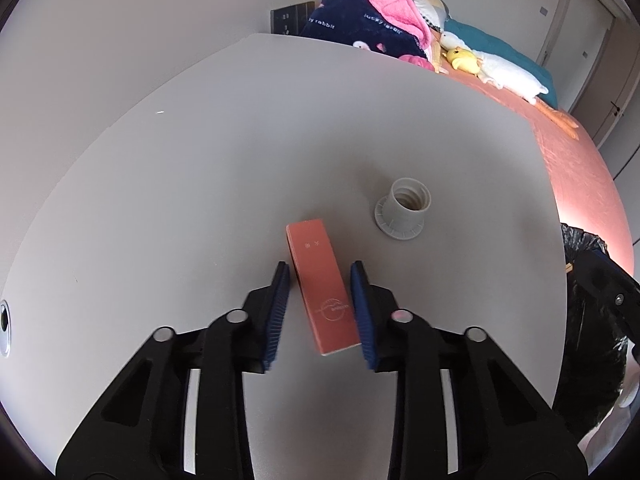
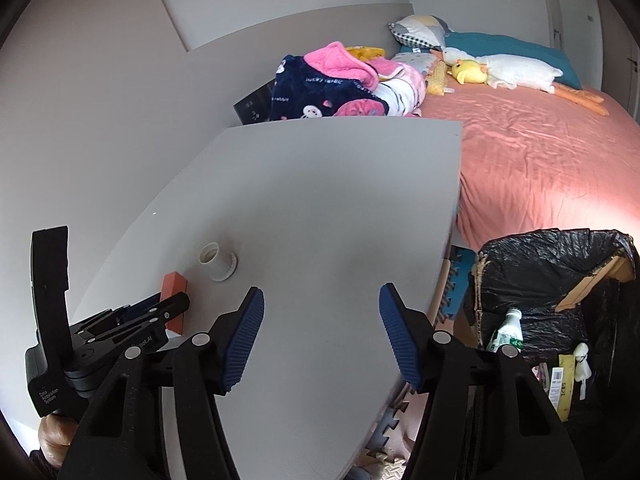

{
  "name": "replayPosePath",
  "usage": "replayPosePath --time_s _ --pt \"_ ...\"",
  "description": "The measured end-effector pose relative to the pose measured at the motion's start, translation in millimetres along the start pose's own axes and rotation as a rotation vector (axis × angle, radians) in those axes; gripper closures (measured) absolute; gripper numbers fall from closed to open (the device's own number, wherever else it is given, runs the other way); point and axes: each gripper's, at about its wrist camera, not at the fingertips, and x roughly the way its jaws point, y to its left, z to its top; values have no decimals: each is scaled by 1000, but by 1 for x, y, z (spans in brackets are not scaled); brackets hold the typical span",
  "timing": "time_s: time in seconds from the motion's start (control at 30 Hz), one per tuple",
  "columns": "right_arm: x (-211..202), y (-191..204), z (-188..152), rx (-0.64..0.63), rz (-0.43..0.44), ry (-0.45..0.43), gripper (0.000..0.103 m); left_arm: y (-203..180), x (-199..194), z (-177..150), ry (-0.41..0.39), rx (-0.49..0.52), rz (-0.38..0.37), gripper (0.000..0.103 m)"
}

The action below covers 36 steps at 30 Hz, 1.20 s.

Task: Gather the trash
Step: 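Grasp the pink box with the left gripper while the right grasps the small white cup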

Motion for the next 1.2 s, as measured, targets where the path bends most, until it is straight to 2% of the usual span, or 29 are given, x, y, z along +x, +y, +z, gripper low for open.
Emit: replayPosePath --time_s 0.07,0.5,0.87,0.93,0.97,1.0,1.03,1.2 --pt "5 7 1 -19 7 6 41 4 1 2 -6 -10 4 83" --pt "49 59 9 -145 47 78 41 46 -17 5 -49 -118 47 83" --pt "85 85 18 -188 34 109 48 67 -15 4 -35 -175 46 83" --pt "89 87 19 -194 30 114 55 68 -14 4 -31 -175 44 83" --pt "90 87 19 -198 32 118 73 68 -14 4 -30 -175 43 83" --pt "90 86 18 -200 33 117 73 68 -14 4 -30 -175 42 83" --pt "88 85 17 -193 38 107 78 69 -14 3 -31 -174 40 83" --pt "73 78 16 -165 70 84 78 67 -15 4 -35 -166 31 83"
